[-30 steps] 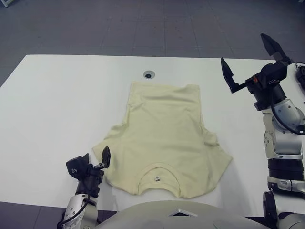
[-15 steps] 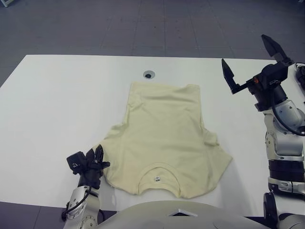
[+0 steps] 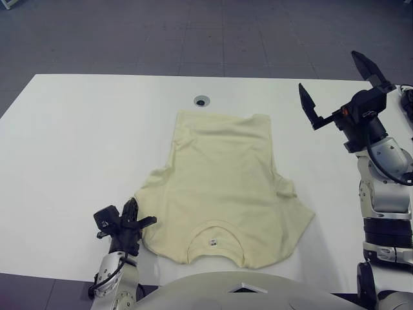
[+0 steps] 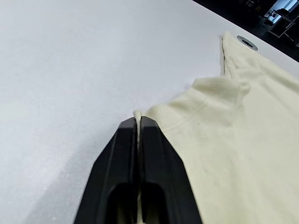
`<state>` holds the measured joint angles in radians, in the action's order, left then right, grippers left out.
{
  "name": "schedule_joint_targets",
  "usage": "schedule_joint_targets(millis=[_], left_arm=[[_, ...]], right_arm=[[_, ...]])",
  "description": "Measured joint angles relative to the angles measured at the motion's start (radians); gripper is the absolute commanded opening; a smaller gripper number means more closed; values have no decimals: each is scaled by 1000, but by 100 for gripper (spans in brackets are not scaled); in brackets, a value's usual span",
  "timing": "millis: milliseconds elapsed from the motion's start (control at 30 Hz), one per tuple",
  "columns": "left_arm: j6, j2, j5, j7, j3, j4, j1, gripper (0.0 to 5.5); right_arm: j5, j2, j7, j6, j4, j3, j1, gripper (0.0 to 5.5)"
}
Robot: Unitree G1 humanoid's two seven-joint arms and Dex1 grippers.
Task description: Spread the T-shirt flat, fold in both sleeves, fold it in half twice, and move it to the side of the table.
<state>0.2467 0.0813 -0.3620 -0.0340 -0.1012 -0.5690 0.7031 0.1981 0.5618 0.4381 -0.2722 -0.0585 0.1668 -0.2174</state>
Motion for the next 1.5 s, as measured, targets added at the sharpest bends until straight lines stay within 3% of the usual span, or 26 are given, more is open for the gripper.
schedule_joint_targets(millis=[200,533,700,967,1333,1500], left_arm=[[-75,-37,105,-16,50,-39,5,3],[-198,-279,418,-189,348,-90,36,3],[-199,-370,504,-254,428,-55,3,3],[-194,-448,569,-292,445,-30,-44,3],[-194,-444,493,-297,425,-46,-61,3],[-170,-448,426,-329,424,-74,-52,92]], right_arm=[[-6,-4,0,-2,11,0,0,540],[-11,-17,2,-24,48,0,2,540],[-14,-18,3,-35,69,0,6,540],[-14,-18,4,-41,78,0,13,540],[16,-18,27,-37,76,30,64,540],[98,-15,90,32,45,41,103,540]])
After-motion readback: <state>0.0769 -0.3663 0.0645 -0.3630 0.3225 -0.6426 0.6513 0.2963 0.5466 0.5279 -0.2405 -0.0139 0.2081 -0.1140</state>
